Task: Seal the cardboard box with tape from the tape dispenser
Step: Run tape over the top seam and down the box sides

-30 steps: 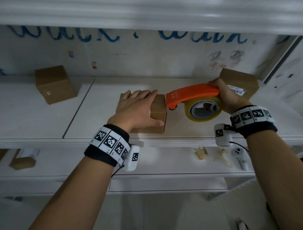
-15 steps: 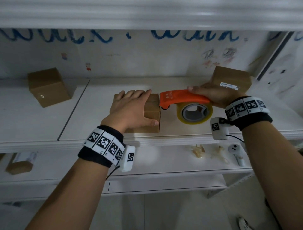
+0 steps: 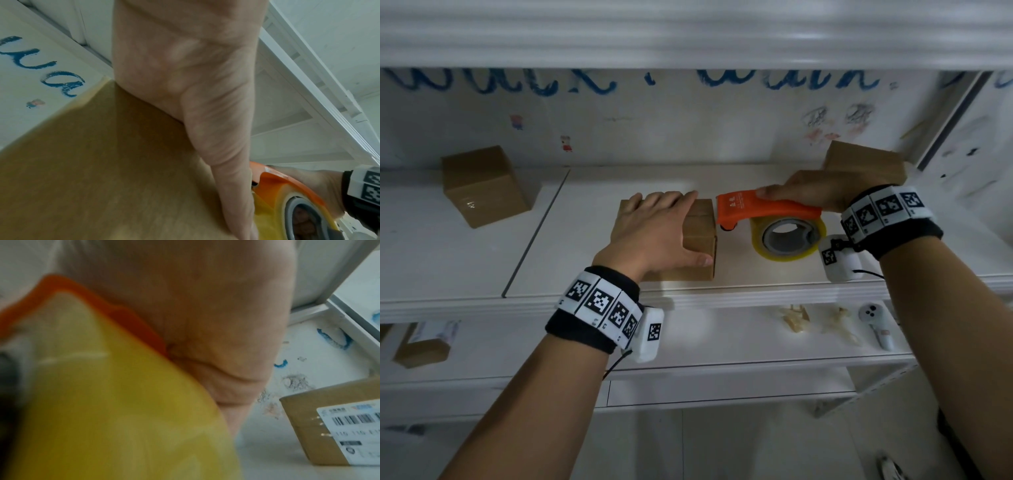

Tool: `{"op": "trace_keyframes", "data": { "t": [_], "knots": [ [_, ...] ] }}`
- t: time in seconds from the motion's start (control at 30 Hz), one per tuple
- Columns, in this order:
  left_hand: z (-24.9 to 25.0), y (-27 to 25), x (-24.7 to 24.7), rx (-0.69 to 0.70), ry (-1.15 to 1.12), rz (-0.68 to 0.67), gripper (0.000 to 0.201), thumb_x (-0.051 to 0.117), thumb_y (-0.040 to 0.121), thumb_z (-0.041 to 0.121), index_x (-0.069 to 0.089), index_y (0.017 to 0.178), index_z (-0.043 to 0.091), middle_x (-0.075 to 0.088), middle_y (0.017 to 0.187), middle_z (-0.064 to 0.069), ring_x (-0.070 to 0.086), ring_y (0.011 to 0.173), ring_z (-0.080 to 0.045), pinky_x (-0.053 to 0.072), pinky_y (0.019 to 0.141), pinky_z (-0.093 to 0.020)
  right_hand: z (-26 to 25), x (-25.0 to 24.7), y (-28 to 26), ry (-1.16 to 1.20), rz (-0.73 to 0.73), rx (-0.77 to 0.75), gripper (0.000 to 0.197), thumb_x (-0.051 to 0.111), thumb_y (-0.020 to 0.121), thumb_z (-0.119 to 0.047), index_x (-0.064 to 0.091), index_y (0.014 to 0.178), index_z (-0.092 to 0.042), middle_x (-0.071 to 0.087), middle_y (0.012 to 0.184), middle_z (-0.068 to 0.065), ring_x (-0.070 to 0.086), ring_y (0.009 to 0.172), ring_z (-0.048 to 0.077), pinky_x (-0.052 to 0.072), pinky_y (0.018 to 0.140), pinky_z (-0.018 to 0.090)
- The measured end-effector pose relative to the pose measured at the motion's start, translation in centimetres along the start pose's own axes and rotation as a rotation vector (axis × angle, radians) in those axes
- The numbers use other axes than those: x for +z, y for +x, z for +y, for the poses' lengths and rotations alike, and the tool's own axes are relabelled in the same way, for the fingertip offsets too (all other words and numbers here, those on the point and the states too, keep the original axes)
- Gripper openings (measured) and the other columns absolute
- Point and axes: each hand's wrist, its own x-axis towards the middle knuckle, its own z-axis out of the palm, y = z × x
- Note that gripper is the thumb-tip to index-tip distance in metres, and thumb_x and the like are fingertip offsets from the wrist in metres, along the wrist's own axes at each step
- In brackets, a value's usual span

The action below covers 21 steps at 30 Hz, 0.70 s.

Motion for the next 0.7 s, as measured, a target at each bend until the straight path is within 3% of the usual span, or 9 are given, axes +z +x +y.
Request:
{"op": "trace_keyframes", "data": {
  "t": [0.1, 0.23, 0.37, 0.47, 0.6, 0.7],
  "knots": [
    [0.1, 0.1, -0.2, -0.006, -0.015, -0.006, 0.124, 0.057, 0.067, 0.094, 0.009, 0.166, 0.036, 0.023, 0.17, 0.006, 0.02, 0.156, -0.02, 0.01, 0.127, -0.049, 0.5, -0.2, 0.2, 0.018, 0.009, -0.054, 0.107, 0.056, 0.037, -0.102, 0.079, 0.088, -0.011, 0.079, 0.081, 0.008, 0.073, 0.08, 0.023, 0.053, 0.088, 0.035],
    [0.6, 0.2, -0.9, -0.03, -0.02, -0.06, 0.126, 0.057, 0.063, 0.095, 0.01, 0.165, 0.037, 0.027, 0.167, 0.004, 0.025, 0.154, -0.025, 0.012, 0.126, -0.052, 1.4, -0.5, 0.8, 0.04, 0.001, -0.085, 0.111, 0.061, 0.034, -0.103, 0.081, 0.09, -0.009, 0.08, 0.083, 0.009, 0.076, 0.083, 0.025, 0.056, 0.092, 0.039],
    [2.3, 0.5, -1.7, -0.052, 0.042, -0.116, 0.125, 0.056, 0.061, 0.097, 0.01, 0.162, 0.04, 0.036, 0.16, -0.005, 0.036, 0.145, -0.037, 0.023, 0.119, -0.063, 1.3, -0.4, 1.0, 0.014, 0.013, -0.078, 0.101, 0.063, 0.035, -0.099, 0.079, 0.087, -0.015, 0.08, 0.078, 0.003, 0.075, 0.086, 0.024, 0.056, 0.091, 0.038],
    [2.3, 0.4, -1.3, -0.039, 0.038, -0.072, 0.116, 0.056, 0.063, 0.095, 0.015, 0.158, 0.043, 0.039, 0.155, -0.003, 0.037, 0.143, -0.035, 0.021, 0.119, -0.063, 1.4, -0.2, 0.9, 0.05, 0.015, -0.075, 0.089, 0.062, 0.049, -0.091, 0.077, 0.088, -0.012, 0.078, 0.079, 0.006, 0.073, 0.08, 0.023, 0.055, 0.091, 0.038],
    [1.7, 0.2, -0.8, -0.011, 0.014, -0.026, 0.111, 0.057, 0.063, 0.093, 0.018, 0.156, 0.046, 0.04, 0.155, 0.002, 0.036, 0.144, -0.03, 0.018, 0.121, -0.06, 1.5, -0.1, 0.9, 0.101, 0.017, -0.054, 0.096, 0.064, 0.046, -0.095, 0.078, 0.089, -0.01, 0.076, 0.079, 0.008, 0.071, 0.078, 0.024, 0.054, 0.089, 0.038],
    [1.3, 0.4, -0.8, 0.005, -0.008, -0.01, 0.111, 0.058, 0.061, 0.093, 0.019, 0.156, 0.048, 0.041, 0.154, 0.005, 0.037, 0.144, -0.028, 0.018, 0.122, -0.059, 1.5, 0.6, 0.9, 0.132, -0.015, -0.023, 0.075, 0.059, 0.079, -0.077, 0.076, 0.096, -0.006, 0.074, 0.083, 0.011, 0.069, 0.076, 0.024, 0.053, 0.085, 0.037]
  ]
}}
